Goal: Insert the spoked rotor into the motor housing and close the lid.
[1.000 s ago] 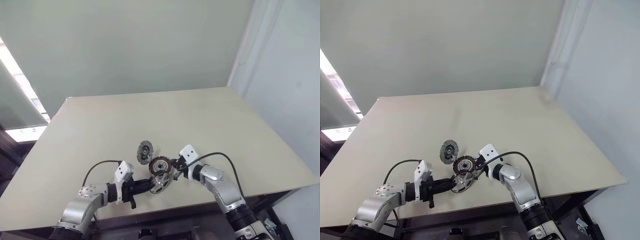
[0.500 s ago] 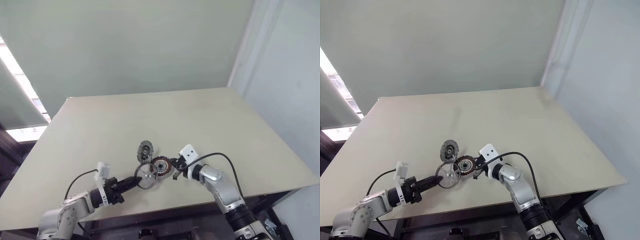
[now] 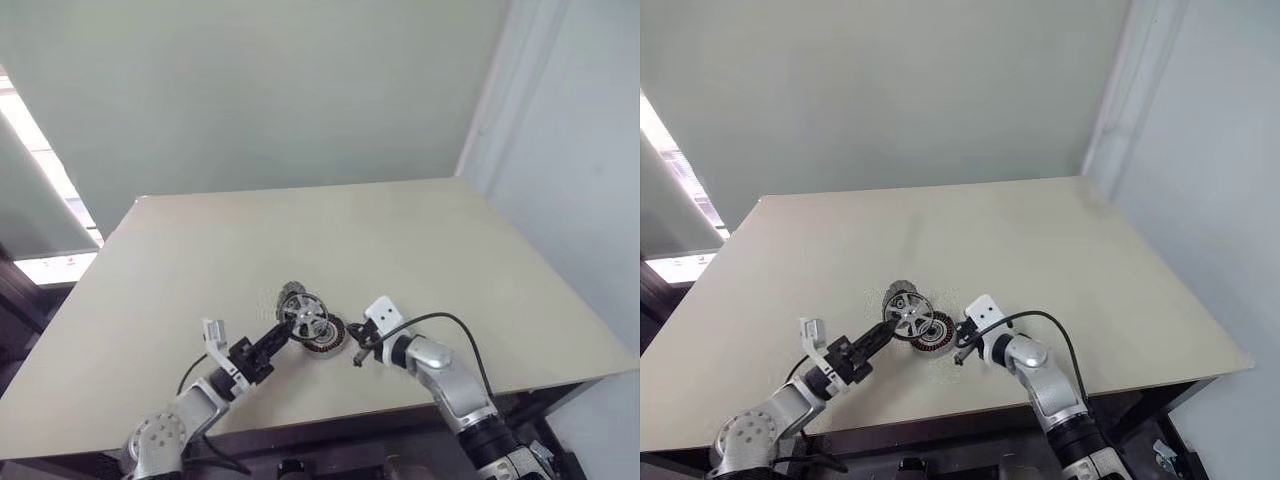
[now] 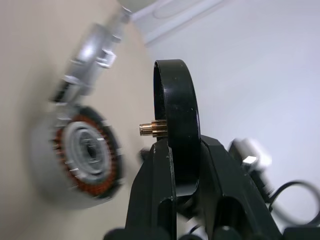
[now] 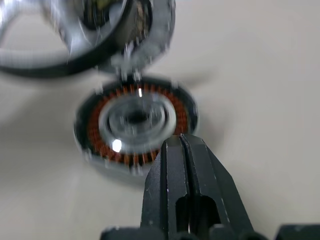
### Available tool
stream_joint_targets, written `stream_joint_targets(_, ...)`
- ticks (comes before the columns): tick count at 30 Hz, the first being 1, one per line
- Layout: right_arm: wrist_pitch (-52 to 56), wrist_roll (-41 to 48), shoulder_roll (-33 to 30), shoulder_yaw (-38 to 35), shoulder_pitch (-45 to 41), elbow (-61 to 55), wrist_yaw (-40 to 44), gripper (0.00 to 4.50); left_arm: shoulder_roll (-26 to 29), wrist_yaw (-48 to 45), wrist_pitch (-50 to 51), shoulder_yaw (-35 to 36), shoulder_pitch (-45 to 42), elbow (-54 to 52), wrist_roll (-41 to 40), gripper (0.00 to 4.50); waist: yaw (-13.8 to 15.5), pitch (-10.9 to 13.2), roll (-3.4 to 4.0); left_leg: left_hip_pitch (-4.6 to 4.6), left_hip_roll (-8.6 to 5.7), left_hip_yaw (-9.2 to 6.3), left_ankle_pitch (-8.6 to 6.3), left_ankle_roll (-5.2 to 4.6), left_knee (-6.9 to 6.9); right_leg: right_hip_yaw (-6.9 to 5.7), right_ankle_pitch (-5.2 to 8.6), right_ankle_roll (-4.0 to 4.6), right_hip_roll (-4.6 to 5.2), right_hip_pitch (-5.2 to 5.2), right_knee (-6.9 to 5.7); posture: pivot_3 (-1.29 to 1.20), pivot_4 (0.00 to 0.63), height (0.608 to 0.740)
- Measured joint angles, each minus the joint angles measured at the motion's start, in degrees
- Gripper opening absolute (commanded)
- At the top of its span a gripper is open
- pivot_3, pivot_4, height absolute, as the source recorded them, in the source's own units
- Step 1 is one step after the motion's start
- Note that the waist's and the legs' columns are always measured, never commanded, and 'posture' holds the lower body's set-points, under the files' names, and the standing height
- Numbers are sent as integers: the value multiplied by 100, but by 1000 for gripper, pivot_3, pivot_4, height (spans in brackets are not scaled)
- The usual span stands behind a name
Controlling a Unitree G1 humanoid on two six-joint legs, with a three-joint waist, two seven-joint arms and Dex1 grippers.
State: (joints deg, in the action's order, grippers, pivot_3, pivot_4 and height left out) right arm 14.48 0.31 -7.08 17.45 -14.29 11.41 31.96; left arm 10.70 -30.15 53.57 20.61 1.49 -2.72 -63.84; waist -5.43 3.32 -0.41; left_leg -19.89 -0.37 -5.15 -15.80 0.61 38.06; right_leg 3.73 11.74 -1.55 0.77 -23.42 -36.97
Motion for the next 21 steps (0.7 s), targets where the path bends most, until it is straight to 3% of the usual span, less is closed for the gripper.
stream_joint_targets(11,71,-32,-307,48,517,-529,56,0,-363,548,37,-139,-202,391,24,255,-1,0,-3,13,2,7,0,0,-4,6,2,2,-5,7,0,0,0,740)
stream_joint_targets(21,197,-27,-362,18,760,-848,3,0,-511,425,-611,-359,-381,933,763,255,-1,-2,-7,16,3,9,0,1,-12,6,3,2,-6,6,3,0,0,740)
